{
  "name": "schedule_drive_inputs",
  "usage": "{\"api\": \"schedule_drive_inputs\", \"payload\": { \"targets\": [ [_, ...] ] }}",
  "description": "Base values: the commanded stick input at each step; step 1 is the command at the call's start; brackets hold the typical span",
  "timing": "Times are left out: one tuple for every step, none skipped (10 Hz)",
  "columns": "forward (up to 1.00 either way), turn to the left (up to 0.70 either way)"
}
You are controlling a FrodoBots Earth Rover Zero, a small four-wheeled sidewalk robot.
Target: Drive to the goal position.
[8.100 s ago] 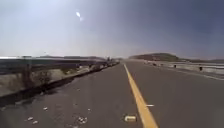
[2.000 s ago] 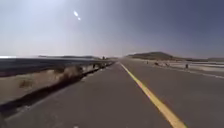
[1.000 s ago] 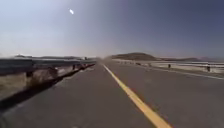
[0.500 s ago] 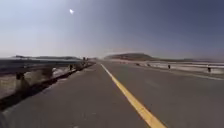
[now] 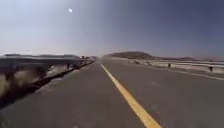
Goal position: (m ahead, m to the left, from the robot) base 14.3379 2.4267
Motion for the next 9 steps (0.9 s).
{"api": "schedule_drive_inputs", "payload": {
  "targets": [
    [0.5,0.0],
    [0.5,0.5],
    [0.5,0.5],
    [0.5,0.0],
    [0.5,0.0],
    [0.5,0.0],
    [0.5,0.0],
    [0.5,0.0],
    [0.5,0.0]
  ]
}}
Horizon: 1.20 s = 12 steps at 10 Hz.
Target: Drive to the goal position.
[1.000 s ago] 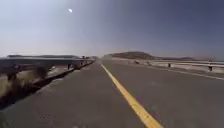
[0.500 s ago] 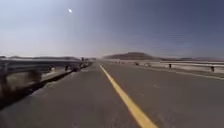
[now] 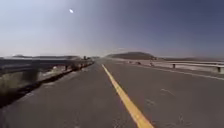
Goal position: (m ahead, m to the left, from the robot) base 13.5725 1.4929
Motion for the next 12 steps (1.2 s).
{"api": "schedule_drive_inputs", "payload": {
  "targets": [
    [0.5,0.0],
    [0.5,0.0],
    [0.5,0.0],
    [0.5,0.0],
    [0.5,0.0],
    [0.5,0.0],
    [0.5,0.0],
    [0.5,0.0],
    [0.5,0.0],
    [0.5,0.0],
    [0.5,0.0],
    [0.5,0.0]
  ]
}}
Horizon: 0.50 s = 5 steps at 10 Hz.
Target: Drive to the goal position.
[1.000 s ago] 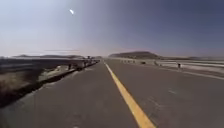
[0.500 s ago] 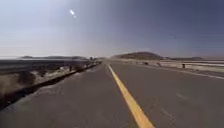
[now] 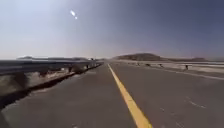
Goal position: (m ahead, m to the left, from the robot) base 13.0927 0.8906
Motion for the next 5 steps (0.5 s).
{"api": "schedule_drive_inputs", "payload": {
  "targets": [
    [0.5,0.0],
    [0.5,0.0],
    [0.5,0.0],
    [0.5,0.0],
    [0.5,0.0]
  ]
}}
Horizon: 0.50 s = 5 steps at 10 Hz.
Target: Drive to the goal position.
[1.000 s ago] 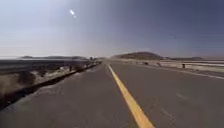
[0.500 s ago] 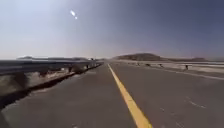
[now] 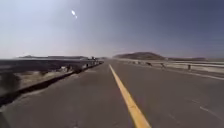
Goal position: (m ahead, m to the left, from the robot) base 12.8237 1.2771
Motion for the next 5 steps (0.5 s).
{"api": "schedule_drive_inputs", "payload": {
  "targets": [
    [0.5,0.0],
    [0.5,0.0],
    [0.5,0.0],
    [0.5,0.0],
    [0.5,0.0]
  ]
}}
